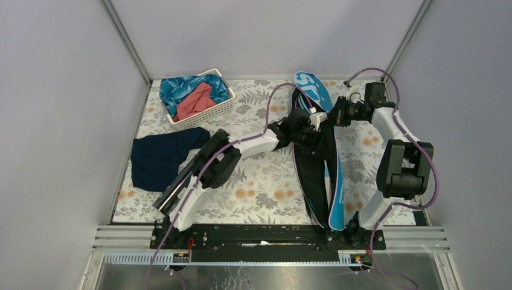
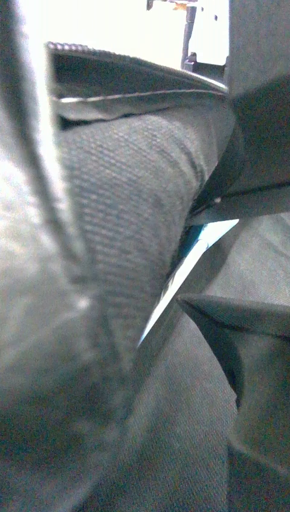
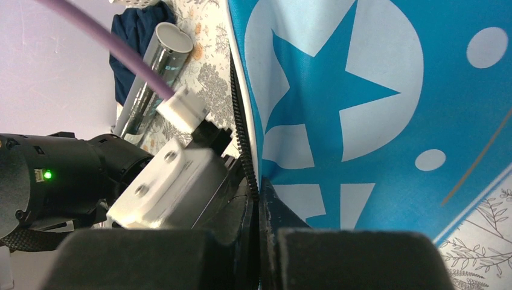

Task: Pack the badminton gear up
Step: Place the racket in the racket bag.

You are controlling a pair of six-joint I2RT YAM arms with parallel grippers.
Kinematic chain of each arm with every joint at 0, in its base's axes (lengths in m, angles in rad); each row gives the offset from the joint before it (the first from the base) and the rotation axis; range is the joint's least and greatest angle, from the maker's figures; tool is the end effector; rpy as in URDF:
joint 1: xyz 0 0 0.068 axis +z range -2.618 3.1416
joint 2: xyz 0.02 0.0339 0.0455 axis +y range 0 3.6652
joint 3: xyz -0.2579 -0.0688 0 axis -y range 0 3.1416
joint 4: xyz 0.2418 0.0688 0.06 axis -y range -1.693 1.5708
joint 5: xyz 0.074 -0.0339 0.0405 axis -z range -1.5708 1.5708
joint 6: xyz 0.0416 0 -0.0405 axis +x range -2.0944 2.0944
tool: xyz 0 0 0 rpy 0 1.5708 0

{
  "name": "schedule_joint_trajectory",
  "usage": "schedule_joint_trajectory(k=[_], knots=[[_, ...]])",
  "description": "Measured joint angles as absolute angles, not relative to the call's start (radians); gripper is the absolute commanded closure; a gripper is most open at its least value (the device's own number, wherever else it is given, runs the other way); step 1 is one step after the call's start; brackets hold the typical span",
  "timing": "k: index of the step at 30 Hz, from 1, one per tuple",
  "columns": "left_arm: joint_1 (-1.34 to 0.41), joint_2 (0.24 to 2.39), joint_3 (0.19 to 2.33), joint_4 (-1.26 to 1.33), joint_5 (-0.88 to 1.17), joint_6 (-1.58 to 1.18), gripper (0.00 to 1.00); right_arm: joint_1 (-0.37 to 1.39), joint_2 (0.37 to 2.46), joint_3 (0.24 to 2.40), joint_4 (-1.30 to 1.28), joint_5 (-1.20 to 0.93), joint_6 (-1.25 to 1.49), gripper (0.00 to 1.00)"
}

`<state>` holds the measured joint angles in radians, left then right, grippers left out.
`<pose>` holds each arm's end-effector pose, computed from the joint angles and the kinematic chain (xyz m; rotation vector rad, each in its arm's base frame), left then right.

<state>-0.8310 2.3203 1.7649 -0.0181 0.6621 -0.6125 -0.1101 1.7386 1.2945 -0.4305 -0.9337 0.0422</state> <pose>0.3334 -0.4032 0.1678 0.7037 2.3220 -1.4734 0.3720 -0.0075 0.2423 -0.2346 2.2319 1.0848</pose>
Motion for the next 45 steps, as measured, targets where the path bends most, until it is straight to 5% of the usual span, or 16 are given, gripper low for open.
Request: schedule_joint_trajectory(k=[9, 17, 28, 45], knots=[[-0.817, 2.131, 1.688, -0.202, 0.683, -0.329, 0.13, -0.097, 1.739, 1.381, -0.449, -0.925, 0.022, 1.00], [-0.803, 1.888, 1.578, -0.383, 0.692, 0.014, 0.04, -0.097, 1.755, 1.399, -0.483, -0.922, -0.007, 1.00], [-0.657, 1.613, 1.460, -0.498, 0.628, 0.407, 0.01, -0.084, 1.814, 1.523, -0.653, -0.933, -0.166, 1.00], [-0.482, 1.598, 1.661, -0.751, 0.518, 0.950, 0.02, 0.088, 1.919, 1.748, -1.039, -0.978, -0.546, 1.00]])
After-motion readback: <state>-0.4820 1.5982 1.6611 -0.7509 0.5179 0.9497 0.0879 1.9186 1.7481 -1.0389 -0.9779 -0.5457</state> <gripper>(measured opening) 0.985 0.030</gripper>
